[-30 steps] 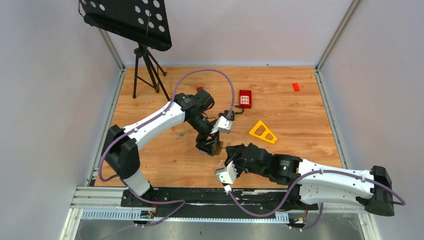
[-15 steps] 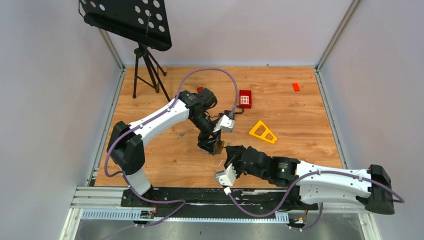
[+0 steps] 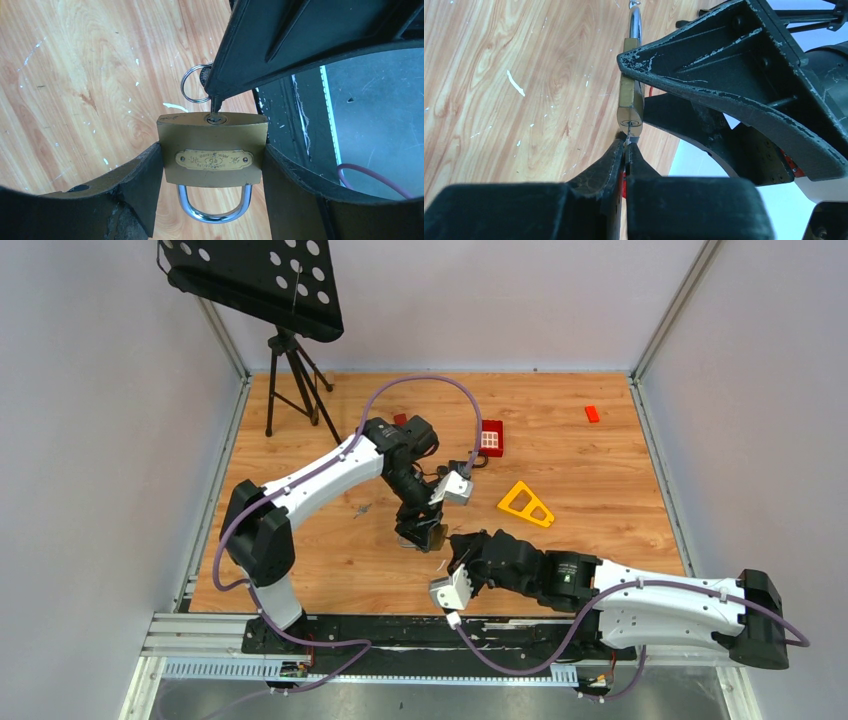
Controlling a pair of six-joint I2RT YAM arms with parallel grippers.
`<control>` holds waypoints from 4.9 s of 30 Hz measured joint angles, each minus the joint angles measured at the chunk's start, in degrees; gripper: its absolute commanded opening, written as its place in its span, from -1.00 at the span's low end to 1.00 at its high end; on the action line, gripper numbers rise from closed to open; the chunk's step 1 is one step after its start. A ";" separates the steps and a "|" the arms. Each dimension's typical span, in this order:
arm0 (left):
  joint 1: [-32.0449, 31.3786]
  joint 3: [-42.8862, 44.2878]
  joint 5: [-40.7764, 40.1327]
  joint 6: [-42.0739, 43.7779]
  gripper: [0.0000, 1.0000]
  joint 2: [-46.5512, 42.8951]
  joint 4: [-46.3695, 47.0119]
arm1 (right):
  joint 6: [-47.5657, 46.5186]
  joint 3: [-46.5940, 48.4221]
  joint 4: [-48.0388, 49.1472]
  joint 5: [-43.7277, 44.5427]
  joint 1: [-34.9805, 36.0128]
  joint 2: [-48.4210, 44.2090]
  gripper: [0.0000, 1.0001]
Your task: Unlock with the key
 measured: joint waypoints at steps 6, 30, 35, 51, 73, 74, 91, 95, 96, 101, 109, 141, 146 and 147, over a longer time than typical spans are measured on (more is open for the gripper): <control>-0.04 1.57 0.00 0.04 -1.00 0.50 -2.58 | 3.45 1.44 -1.16 -2.69 -1.14 0.00 -1.00; -0.11 1.44 2.64 3.65 -1.00 -0.22 -3.06 | 5.38 1.66 -2.95 -10.16 -4.39 -3.89 -1.00; -0.87 0.81 3.48 5.88 -1.00 -1.31 -2.84 | 5.40 1.81 -4.48 -12.31 -4.39 -5.81 -1.00; -3.72 -2.32 1.22 7.85 -1.00 -3.23 1.79 | 3.30 2.21 -9.03 -12.94 -3.74 -7.26 -1.00; -3.76 -4.35 -2.16 8.04 -1.00 -3.96 5.62 | 3.52 9.86 -16.96 -5.40 -0.52 0.17 -1.00; -3.76 -4.35 -2.25 8.07 -1.00 -4.00 5.62 | 3.72 10.16 -17.35 -5.53 -0.52 0.17 -1.00; -3.82 -4.35 -5.18 8.04 -1.00 -4.07 5.88 | 3.82 11.37 -15.32 -5.31 -0.46 2.34 -1.00; -3.82 -4.35 -5.18 8.02 -1.00 -4.07 5.88 | 3.85 11.37 -15.98 -5.03 -0.46 1.11 -1.00; -3.82 -4.35 -5.20 8.00 -1.00 -4.07 5.88 | 3.85 11.37 -16.24 -5.01 -0.46 0.83 -1.00; -3.82 -4.35 -5.27 7.82 -1.00 -4.07 5.88 | 3.85 11.34 -16.85 -4.94 -0.46 0.00 -1.00; -3.82 -4.35 -5.33 7.39 -1.00 -4.07 5.88 | 3.85 10.23 -16.81 -4.39 -0.46 -0.02 -1.00; -3.82 -4.35 -5.33 6.93 -1.00 -4.07 5.84 | 3.65 8.90 -14.75 -2.93 -0.46 1.62 -1.00; -3.82 -4.35 -5.33 6.93 -1.00 -4.07 5.84 | 3.65 8.90 -14.73 -2.67 -0.46 1.70 -1.00; -3.82 -4.35 -5.33 6.91 -1.00 -4.07 5.84 | 3.65 8.90 -14.73 -2.67 -0.46 1.70 -1.00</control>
